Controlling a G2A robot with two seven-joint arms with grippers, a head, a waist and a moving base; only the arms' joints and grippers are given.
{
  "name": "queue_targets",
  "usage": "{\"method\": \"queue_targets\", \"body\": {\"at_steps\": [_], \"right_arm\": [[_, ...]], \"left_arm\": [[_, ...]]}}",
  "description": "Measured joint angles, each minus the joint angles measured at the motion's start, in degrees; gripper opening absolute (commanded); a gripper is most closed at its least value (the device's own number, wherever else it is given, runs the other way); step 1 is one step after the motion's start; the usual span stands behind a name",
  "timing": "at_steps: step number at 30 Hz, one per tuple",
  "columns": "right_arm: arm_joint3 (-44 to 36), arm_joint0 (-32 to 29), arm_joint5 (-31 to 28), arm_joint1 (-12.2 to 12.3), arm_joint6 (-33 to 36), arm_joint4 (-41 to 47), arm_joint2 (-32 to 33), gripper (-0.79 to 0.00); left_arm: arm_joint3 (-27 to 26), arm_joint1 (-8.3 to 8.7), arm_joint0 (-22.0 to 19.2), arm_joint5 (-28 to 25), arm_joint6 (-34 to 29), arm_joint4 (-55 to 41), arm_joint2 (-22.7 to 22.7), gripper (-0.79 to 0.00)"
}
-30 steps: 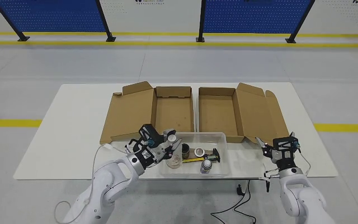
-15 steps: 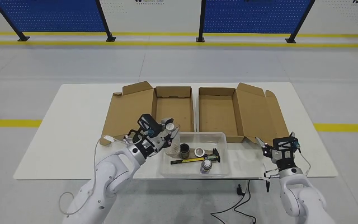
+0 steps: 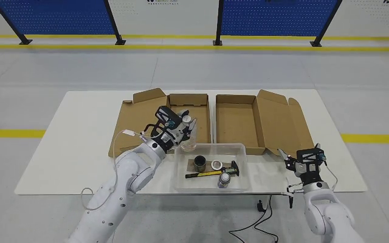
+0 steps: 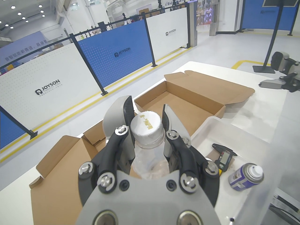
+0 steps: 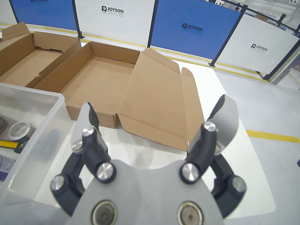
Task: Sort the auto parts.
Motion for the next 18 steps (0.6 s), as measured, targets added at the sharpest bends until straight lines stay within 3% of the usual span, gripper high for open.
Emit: {"method": "queue_targets", "body": {"at_steps": [9, 18], "right_arm": [[0.00, 0.00, 0.00, 0.00, 0.00, 0.00, 0.00, 0.000], [0.00, 0.00, 0.00, 0.00, 0.00, 0.00, 0.00, 0.000]], "left_arm": [[5.35, -1.72, -5.15, 5.11, 1.61, 0.17, 3.55, -0.785], [15.01, -4.20, -12.32, 11.47, 5.54, 3.53, 8.65, -0.785]]}}
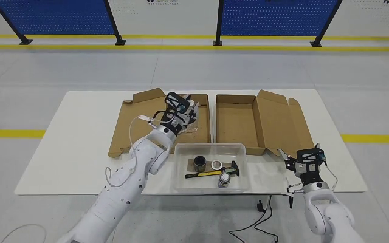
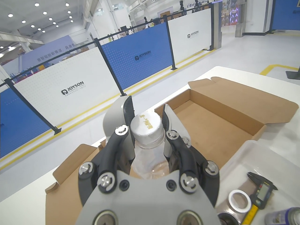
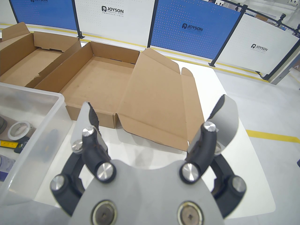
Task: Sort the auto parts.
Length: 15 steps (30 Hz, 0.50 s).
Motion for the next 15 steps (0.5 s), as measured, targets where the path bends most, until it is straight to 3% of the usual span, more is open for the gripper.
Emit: {"method": "queue_targets", "body": {"at_steps": [7, 15], "right_arm": [[0.00, 0.00, 0.00, 0.00, 0.00, 0.00, 0.00, 0.000], [0.00, 0.00, 0.00, 0.00, 0.00, 0.00, 0.00, 0.000]], "left_arm": [[12.63, -2.82, -5.75, 6.52, 5.54, 1.65, 4.55, -0.785], [26.11, -5.85, -9.16, 9.21, 12.34, -2.18, 7.20, -0.785]]}}
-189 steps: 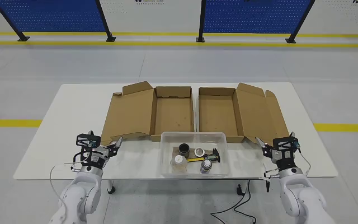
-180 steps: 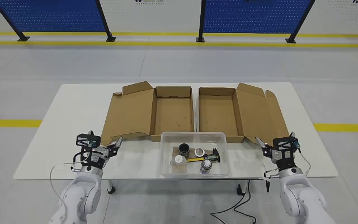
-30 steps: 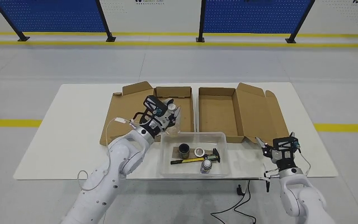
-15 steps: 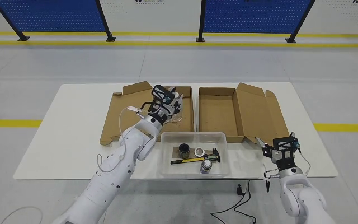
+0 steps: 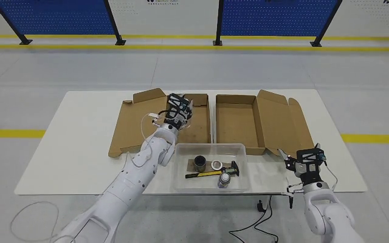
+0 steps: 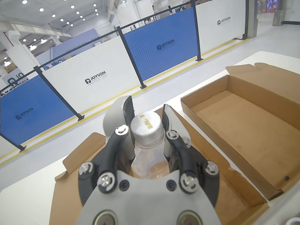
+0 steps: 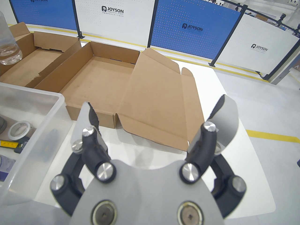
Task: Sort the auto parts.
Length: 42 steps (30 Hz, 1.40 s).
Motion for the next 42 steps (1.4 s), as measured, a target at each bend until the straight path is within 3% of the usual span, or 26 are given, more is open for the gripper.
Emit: {"method": "queue_targets", "body": {"at_steps": [2, 3, 4, 5, 15, 23, 27, 33, 42], "right_arm": [[0.00, 0.00, 0.00, 0.00, 0.00, 0.00, 0.00, 0.000], [0.00, 0.00, 0.00, 0.00, 0.00, 0.00, 0.00, 0.000], [0.00, 0.00, 0.00, 0.00, 0.00, 0.00, 0.00, 0.000], [0.00, 0.00, 0.00, 0.00, 0.00, 0.00, 0.00, 0.000], [0.00, 0.00, 0.00, 0.00, 0.00, 0.00, 0.00, 0.000], [0.00, 0.00, 0.00, 0.00, 0.00, 0.00, 0.00, 0.000], [0.00, 0.00, 0.00, 0.00, 0.00, 0.00, 0.00, 0.000], [0.00, 0.00, 0.00, 0.00, 0.00, 0.00, 0.00, 0.000], [0.00, 0.00, 0.00, 0.00, 0.00, 0.00, 0.00, 0.000]], "left_arm": [[2.16, -0.57, -0.48, 0.41, 0.96, 0.11, 0.52, -0.785], [2.95, -0.81, -0.67, 0.50, 1.09, 0.00, 0.67, -0.696], [3.95, -1.12, -0.98, 0.61, 0.83, -0.10, 0.90, -0.517], [4.68, -1.34, -1.25, 0.57, 0.25, 0.09, 1.19, -0.015], [7.97, -2.90, -3.52, -1.52, -2.32, 1.49, 1.97, 0.000], [3.10, -2.49, -2.39, -2.62, -3.07, 3.14, -0.36, 0.000], [-2.37, -1.61, -0.12, -4.22, -4.69, 4.38, -2.45, 0.000], [-15.01, 0.26, 5.31, -8.17, -10.61, 7.05, -6.54, 0.000], [-34.35, 2.98, 16.40, -20.92, -33.04, 0.83, -13.93, 0.000]]}}
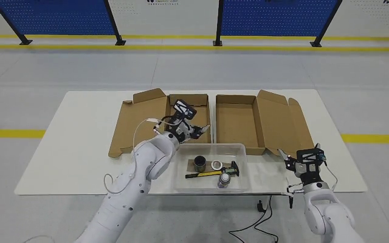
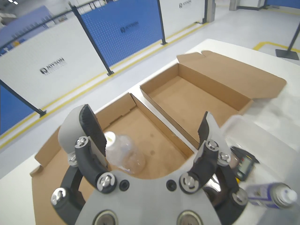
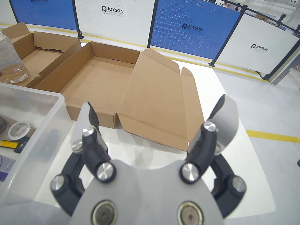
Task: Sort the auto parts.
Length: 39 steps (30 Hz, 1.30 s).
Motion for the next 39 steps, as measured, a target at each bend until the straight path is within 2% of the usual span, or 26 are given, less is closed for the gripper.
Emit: {"method": "queue_targets", "body": {"at_steps": [4, 6, 13, 15, 22, 33, 39], "right_arm": [[0.00, 0.00, 0.00, 0.00, 0.00, 0.00, 0.00, 0.000], [0.00, 0.00, 0.00, 0.00, 0.00, 0.00, 0.00, 0.000], [0.00, 0.00, 0.00, 0.00, 0.00, 0.00, 0.00, 0.000], [0.00, 0.00, 0.00, 0.00, 0.00, 0.00, 0.00, 0.000], [0.00, 0.00, 0.00, 0.00, 0.00, 0.00, 0.00, 0.000], [0.00, 0.00, 0.00, 0.00, 0.00, 0.00, 0.00, 0.000], [0.00, 0.00, 0.00, 0.00, 0.00, 0.00, 0.00, 0.000]], "left_arm": [[-4.16, 0.82, 3.29, -5.72, -10.55, -1.87, -1.03, 0.000], [-4.85, 1.04, 4.00, -6.94, -14.21, -1.97, -1.08, 0.000], [-3.48, 0.78, 3.29, -5.22, -30.09, -8.08, 0.61, 0.000], [-2.95, 0.63, 2.58, -4.24, -32.88, -9.35, 1.12, 0.000], [-0.84, -0.08, 1.20, 0.04, -37.17, -18.69, 2.08, 0.000], [-0.83, -0.07, 1.28, 0.01, -37.03, -17.65, 2.04, 0.000], [-1.71, -0.09, 1.95, 2.73, -36.44, -18.61, 2.28, 0.000]]}}
